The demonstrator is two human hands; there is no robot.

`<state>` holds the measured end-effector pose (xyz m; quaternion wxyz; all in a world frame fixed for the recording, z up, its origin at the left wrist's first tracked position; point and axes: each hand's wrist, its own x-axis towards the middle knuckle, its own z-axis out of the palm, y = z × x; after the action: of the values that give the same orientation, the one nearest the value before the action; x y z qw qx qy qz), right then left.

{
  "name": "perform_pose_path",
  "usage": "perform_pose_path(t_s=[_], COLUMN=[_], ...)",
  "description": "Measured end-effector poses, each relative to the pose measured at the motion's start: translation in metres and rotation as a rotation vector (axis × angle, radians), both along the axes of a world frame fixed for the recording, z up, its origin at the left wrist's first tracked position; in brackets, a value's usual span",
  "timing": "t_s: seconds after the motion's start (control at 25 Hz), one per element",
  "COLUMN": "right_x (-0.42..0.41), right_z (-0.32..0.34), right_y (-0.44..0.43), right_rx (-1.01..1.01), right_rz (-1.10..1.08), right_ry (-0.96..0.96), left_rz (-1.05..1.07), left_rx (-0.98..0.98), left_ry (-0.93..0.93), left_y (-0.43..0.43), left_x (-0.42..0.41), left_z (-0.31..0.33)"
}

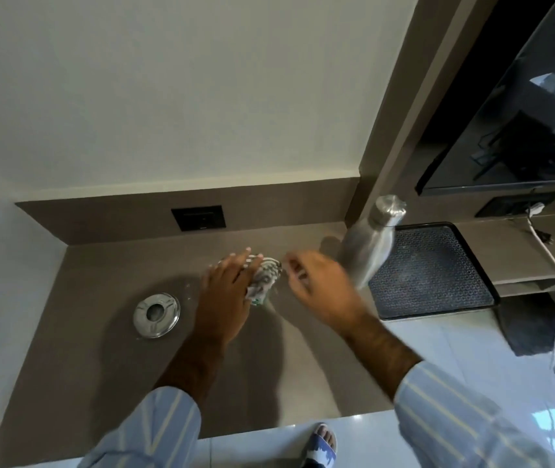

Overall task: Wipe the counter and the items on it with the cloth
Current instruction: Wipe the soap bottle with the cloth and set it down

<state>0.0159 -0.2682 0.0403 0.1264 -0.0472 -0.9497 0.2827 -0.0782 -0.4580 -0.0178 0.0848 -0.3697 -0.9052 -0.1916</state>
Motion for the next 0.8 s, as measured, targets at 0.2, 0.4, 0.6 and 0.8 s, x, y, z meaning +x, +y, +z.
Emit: perform_pose_path(t_s=[0.2, 0.4, 0.6, 0.8], right_x=[-0.037, -0.060, -0.064, -0.071], right_z=[-0.086, -0.110, -0.111, -0.117], right_y=[-0.036, -0.035, -0.039, -0.023], right_rx=[-0.409, -0.448, -0.462, -0.408], right_rz=[-0.035, -0.074, -0.095, -0.185], right_ry=[-0.279, -0.357, -0.365, -0.335], left_rz=[-0.120, 0.101, 0.621, 0.587], left_rx=[0.018, 0.208, 0.925, 1.098], left_ry=[-0.047, -0.368, -0.942, -0.957], left_y=[-0.011, -0.022, 0.003, 0.019], left_x=[-0.014, -0.020, -0.006, 0.049], left_z=[-0.025, -0.031, -0.019, -0.034])
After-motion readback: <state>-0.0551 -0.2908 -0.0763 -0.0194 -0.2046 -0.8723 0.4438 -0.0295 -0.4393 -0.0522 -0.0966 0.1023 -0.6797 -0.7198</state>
